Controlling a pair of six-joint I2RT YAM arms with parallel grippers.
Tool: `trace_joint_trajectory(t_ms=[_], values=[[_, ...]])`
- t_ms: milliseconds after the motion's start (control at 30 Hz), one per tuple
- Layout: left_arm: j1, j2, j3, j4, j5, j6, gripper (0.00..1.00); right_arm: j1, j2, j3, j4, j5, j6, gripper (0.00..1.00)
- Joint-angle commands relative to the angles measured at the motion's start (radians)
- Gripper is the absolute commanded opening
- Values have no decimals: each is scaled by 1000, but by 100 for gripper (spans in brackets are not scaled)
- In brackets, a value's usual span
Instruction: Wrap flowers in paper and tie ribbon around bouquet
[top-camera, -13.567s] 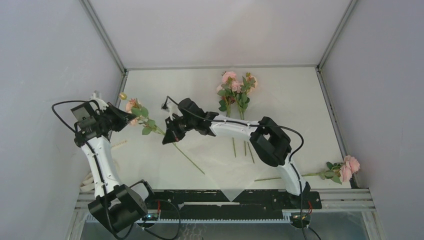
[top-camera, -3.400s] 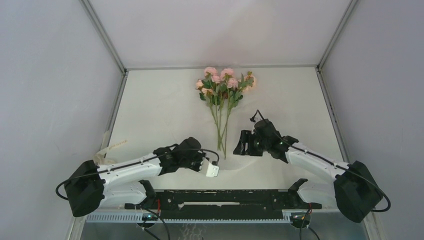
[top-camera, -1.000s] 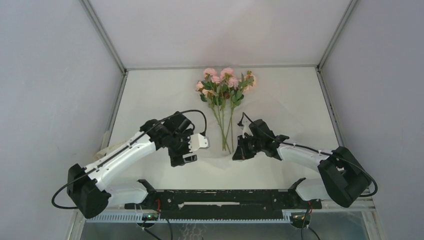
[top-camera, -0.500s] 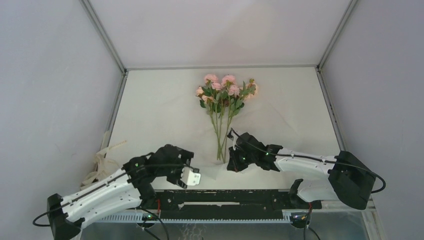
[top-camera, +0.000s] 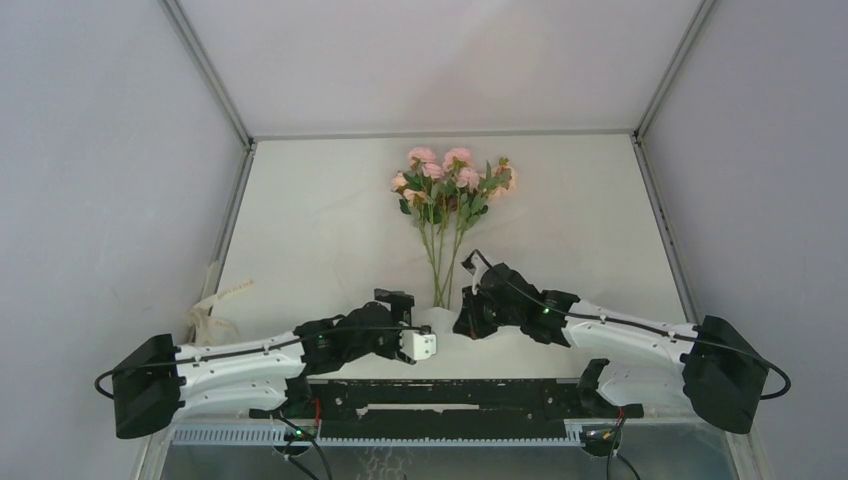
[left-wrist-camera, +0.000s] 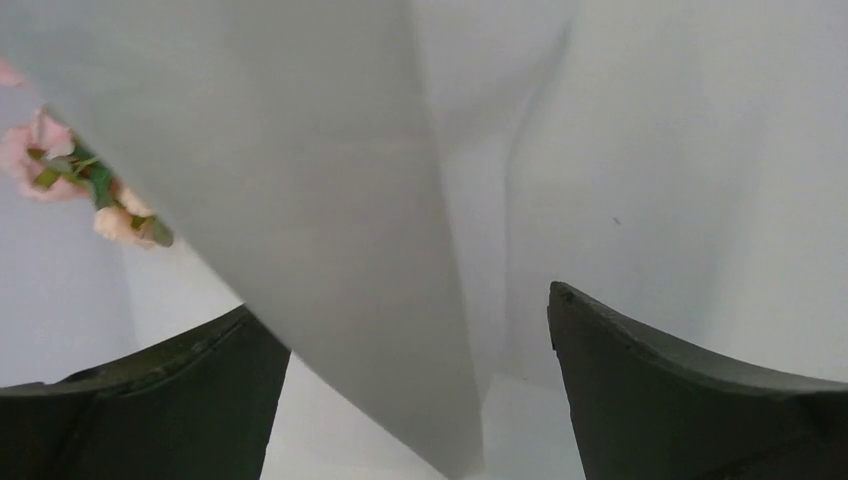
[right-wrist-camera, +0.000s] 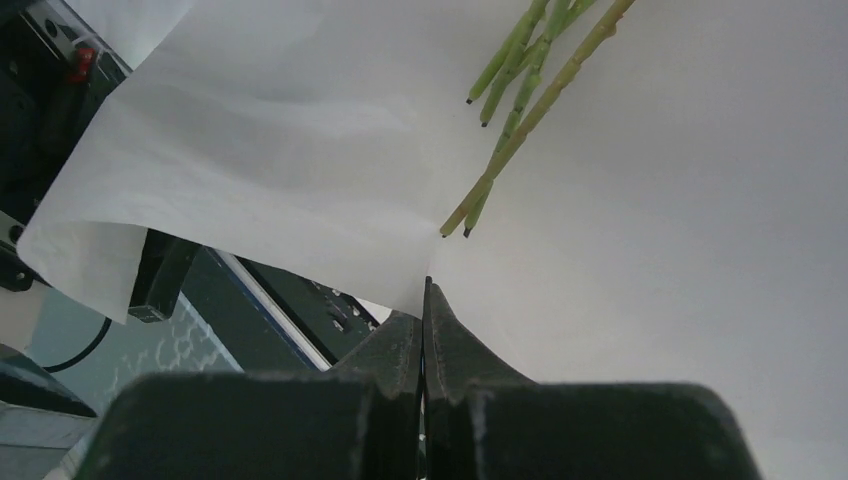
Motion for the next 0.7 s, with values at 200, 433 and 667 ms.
trace_joint_trajectory(t_ms=[200, 433, 667], values=[[43, -82, 93, -46, -17, -148, 67, -6, -16, -28, 21, -12, 9, 0], [64, -78, 124, -107, -21, -224, 45, -13, -25, -34, 13, -13, 3, 0], [106, -62, 188, -219, 225, -270, 48, -29, -25, -34, 2, -26, -7, 0]])
